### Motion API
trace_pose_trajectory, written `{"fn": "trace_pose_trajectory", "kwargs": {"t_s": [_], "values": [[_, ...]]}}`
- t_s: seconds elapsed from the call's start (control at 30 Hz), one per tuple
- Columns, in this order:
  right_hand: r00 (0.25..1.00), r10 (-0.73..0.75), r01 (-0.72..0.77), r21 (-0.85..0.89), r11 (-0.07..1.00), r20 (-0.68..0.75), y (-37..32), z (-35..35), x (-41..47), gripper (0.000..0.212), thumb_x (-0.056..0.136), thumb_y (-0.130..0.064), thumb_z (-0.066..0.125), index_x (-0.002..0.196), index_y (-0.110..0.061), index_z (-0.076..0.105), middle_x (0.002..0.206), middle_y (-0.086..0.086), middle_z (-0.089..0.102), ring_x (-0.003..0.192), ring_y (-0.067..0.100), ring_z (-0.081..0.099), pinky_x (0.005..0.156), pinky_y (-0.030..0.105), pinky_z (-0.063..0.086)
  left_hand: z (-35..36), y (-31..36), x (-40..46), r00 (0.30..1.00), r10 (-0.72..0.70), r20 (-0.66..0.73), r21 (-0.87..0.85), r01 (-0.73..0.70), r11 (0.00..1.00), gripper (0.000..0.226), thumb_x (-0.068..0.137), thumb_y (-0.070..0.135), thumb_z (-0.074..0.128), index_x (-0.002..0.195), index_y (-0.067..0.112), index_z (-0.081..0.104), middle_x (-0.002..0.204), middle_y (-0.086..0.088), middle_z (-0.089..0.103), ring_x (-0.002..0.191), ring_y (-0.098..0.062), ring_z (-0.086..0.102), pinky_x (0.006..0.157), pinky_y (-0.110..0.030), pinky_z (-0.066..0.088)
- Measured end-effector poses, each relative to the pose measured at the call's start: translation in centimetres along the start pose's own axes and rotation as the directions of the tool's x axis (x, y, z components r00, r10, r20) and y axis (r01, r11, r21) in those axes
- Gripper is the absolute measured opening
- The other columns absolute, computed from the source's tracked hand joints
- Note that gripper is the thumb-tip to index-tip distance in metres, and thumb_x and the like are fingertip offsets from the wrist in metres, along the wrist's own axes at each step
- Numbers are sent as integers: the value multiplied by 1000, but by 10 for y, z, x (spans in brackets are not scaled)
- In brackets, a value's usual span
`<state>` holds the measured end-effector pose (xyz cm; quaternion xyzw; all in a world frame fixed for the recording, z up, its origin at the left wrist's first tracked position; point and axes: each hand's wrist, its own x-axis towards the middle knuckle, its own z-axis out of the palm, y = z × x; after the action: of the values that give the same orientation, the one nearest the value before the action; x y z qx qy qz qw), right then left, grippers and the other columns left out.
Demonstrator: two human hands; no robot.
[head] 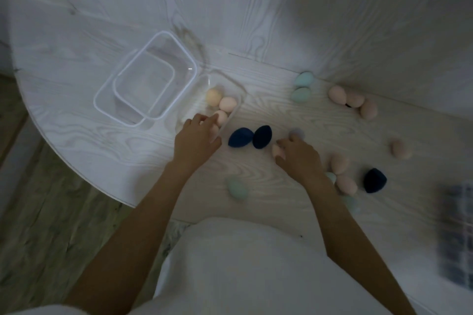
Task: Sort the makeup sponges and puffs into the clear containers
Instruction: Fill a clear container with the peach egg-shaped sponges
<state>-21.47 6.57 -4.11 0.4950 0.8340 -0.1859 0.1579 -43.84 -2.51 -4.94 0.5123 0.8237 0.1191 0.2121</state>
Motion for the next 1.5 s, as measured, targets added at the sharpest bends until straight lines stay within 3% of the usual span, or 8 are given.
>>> {"fn": "trace_pose_trajectory", "kwargs": {"t_s": [0.13, 0.27, 0.4, 0.63, 0.8, 1.2, 1.33, 1.5], "values": [[995, -60, 78, 238, 968, -83, -13, -36, -1, 26, 86, -24, 61, 109, -12, 57, 110, 5, 56, 87, 20, 57, 78, 32, 44, 1, -1, 0, 1000, 1, -7, -27, -1, 1000, 56, 83, 33, 62, 136, 25, 45, 126, -5, 50, 108, -25, 48, 73, -33, 41], [970, -144, 240, 698, 675, -195, -64, -78, 29, 24, 80, -14, 70, 96, -19, 53, 96, -8, 60, 86, 6, 60, 73, 15, 50, 2, 0, -1, 1000, 8, -7, -29, -8, 1000, 55, 84, 33, 62, 136, 25, 45, 125, -5, 50, 106, -23, 47, 70, -29, 38], [948, -275, 300, 733, 611, -160, -117, -76, 87, 27, 82, -19, 70, 103, -16, 54, 105, -5, 60, 88, -3, 55, 75, 10, 44, 3, -4, 0, 1000, -6, -12, -24, 6, 1000, 58, 83, 34, 63, 137, 25, 44, 126, -4, 51, 106, -23, 48, 72, -30, 42], [758, -642, 650, 51, 759, -113, -138, -65, 132, 19, 86, -17, 59, 106, -17, 59, 99, 0, 67, 85, 21, 59, 69, 27, 34, 6, -8, 2, 1000, 17, -11, -24, -17, 1000, 60, 81, 36, 63, 137, 26, 44, 121, -3, 53, 99, -23, 49, 66, -30, 45], [820, -564, 499, -357, 790, -100, -149, -62, 140, 22, 91, -9, 46, 112, -8, 54, 105, 11, 63, 89, 29, 58, 63, 30, 28, 8, -9, 4, 999, 41, -3, -12, -41, 999, 60, 82, 36, 63, 137, 26, 44, 121, -3, 52, 98, -22, 49, 61, -28, 43], [847, -489, 410, -329, 851, -208, -162, -53, 122, 46, 87, -3, 49, 131, -14, 40, 114, 13, 52, 69, 29, 56, 57, 32, 35, 7, -10, 5, 997, 59, -53, -56, -62, 997, 54, 76, 28, 67, 128, 20, 54, 110, -6, 59, 92, -26, 55, 61, -38, 54], [744, -641, 536, -404, 741, -188, -152, -49, 127, 27, 72, 10, 55, 91, -6, 66, 98, 14, 56, 48, 21, 39, 68, 35, 40, 9, -12, 6, 996, 70, -49, -43, -72, 996, 59, 77, 32, 67, 133, 21, 50, 113, -5, 57, 95, -25, 53, 62, -36, 53], [757, -653, 481, -643, 596, -40, -154, -43, 129, 18, 58, -23, 81, 52, -23, 64, 74, -4, 58, 39, 12, 41, 66, 26, 42, 9, -13, 6, 997, 65, -48, -39, -67, 997, 58, 78, 34, 66, 132, 22, 51, 114, -4, 57, 95, -23, 53, 59, -32, 49]]}}
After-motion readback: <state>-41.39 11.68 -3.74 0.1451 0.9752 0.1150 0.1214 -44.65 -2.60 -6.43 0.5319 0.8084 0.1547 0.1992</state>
